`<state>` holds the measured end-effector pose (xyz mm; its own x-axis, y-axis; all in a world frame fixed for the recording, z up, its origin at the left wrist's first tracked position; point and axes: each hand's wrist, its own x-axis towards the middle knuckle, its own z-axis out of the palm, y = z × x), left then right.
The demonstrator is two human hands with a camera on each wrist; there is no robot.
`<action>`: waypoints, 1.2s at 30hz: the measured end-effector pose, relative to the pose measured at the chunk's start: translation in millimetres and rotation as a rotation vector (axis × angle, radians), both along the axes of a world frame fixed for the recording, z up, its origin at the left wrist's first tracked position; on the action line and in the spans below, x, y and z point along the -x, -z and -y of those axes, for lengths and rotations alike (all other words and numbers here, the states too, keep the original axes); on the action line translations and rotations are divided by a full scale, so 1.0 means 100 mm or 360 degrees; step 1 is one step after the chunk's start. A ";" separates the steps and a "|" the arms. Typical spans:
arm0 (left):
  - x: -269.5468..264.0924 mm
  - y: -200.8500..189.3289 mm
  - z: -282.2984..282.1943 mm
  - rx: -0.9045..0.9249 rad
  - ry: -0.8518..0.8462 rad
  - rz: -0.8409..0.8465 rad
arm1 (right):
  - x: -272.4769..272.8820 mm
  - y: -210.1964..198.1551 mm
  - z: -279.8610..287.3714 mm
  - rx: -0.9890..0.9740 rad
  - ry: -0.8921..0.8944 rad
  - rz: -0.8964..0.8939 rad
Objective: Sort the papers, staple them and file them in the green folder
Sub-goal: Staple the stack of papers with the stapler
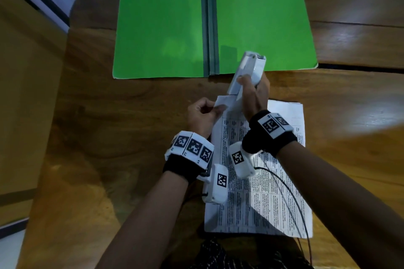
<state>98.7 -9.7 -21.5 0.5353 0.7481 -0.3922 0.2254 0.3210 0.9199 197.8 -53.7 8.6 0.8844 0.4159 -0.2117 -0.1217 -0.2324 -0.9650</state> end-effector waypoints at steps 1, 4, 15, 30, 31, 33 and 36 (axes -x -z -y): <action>-0.01 0.01 0.01 0.0008 -0.0007 -0.0002 | 0.00 0.01 -0.02 0.0028 0.0002 0.0023; 0.02 0.03 0.02 0.0095 -0.0006 -0.0013 | -0.02 0.06 -0.06 0.0050 0.0047 0.0057; 0.16 0.06 -0.09 0.0062 0.0166 -0.0118 | 0.05 0.07 -0.17 0.0067 -0.0050 0.0029; 0.16 0.12 -0.08 0.0243 0.0057 -0.0026 | 0.11 0.12 -0.26 0.0037 -0.0108 0.0098; 0.16 0.11 -0.07 0.0257 0.0047 -0.0025 | 0.11 0.14 -0.26 0.0053 -0.0114 0.0106; 0.18 0.12 -0.07 0.0299 0.0010 -0.0008 | 0.11 0.16 -0.27 0.0074 -0.0122 0.0112; 0.18 0.12 -0.07 0.0431 0.0024 0.0098 | 0.11 0.18 -0.28 0.0106 -0.0129 0.0137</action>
<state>80.5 -3.0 -33.2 0.5744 0.6123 -0.5432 0.1782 0.5542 0.8131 186.7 -25.8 -9.1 0.8644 0.4745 -0.1663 -0.0173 -0.3023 -0.9530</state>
